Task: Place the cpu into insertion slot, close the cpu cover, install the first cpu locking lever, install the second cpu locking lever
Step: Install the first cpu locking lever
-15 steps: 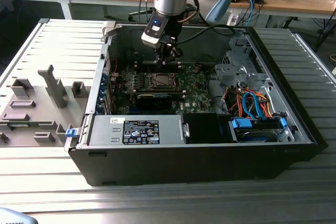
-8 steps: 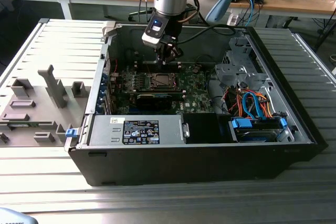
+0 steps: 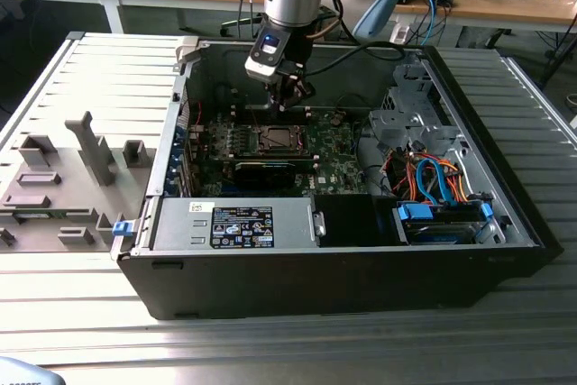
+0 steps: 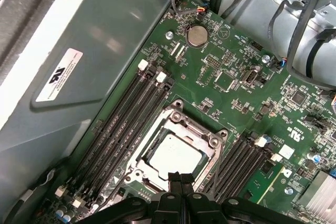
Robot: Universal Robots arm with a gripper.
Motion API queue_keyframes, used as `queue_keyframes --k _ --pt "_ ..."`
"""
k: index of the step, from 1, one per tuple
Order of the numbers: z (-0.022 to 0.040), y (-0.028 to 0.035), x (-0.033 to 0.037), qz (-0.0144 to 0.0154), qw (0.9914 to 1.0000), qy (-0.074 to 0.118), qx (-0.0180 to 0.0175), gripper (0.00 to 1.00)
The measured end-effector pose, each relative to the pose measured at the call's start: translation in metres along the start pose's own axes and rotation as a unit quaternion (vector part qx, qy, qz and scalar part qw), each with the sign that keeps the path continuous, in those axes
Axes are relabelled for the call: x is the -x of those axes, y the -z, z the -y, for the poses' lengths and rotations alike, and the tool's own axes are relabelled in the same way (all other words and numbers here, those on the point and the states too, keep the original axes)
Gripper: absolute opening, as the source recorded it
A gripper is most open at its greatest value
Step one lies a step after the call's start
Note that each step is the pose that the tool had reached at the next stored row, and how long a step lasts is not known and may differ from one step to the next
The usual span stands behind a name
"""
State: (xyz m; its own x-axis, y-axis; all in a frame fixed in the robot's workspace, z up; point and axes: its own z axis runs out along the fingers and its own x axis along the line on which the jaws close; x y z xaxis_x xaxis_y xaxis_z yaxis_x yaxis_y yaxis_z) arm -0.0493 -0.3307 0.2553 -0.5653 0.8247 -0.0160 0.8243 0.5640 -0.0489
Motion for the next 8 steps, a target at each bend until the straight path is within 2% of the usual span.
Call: queue_keyframes --k 8 --pt "0.0000 -0.0001 0.0000 0.0005 0.99994 0.011 0.0002 0.11"
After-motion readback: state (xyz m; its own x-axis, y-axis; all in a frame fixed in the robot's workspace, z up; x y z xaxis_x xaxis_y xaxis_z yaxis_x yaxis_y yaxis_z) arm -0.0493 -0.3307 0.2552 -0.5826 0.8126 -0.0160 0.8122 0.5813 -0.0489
